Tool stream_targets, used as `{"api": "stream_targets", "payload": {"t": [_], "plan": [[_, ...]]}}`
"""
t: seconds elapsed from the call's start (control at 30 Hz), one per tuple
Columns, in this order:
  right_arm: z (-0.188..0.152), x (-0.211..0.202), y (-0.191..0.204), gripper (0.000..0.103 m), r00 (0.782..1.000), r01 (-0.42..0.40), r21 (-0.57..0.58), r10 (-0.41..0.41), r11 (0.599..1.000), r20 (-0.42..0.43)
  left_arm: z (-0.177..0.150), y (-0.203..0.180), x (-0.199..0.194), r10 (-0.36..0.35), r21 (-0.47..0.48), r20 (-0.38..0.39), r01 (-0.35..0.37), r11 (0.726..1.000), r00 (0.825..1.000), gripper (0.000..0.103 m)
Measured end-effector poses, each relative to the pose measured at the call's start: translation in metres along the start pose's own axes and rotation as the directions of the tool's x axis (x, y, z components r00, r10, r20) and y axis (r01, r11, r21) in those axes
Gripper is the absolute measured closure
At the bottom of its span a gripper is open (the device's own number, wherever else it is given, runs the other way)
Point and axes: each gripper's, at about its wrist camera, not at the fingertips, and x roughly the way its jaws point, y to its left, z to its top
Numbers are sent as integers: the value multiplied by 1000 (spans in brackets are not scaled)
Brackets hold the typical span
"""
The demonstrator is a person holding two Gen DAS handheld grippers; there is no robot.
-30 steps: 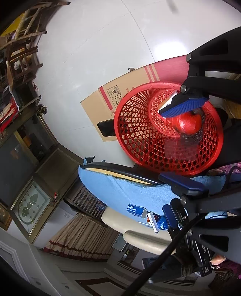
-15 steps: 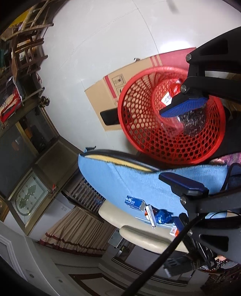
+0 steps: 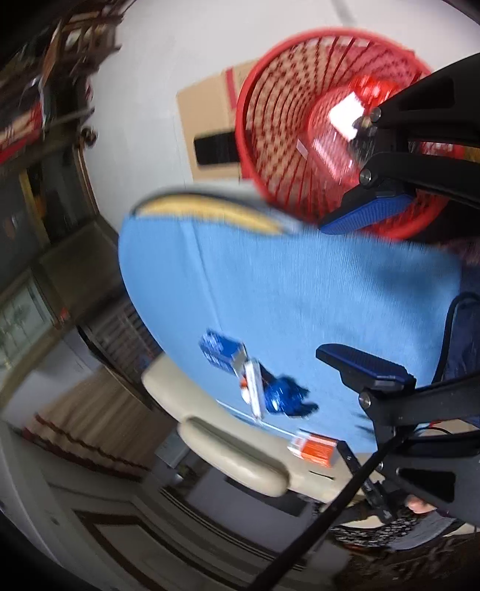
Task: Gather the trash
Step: 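Return both grippers to the table and grasp the blue bag with the right gripper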
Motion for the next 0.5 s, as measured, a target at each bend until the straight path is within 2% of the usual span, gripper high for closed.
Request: {"api": "stream_targets", "payload": {"t": [0.3,0.5], "plan": [[31,111,97,38,983,-125,-106,109,986,-150,-9,38,6,-5,-74,4,5,997,1000,41],[43,194,140,38,964,-171,-71,152,983,-218,-12,65,-3,44,-95,20,-42,995,999,41]]}}
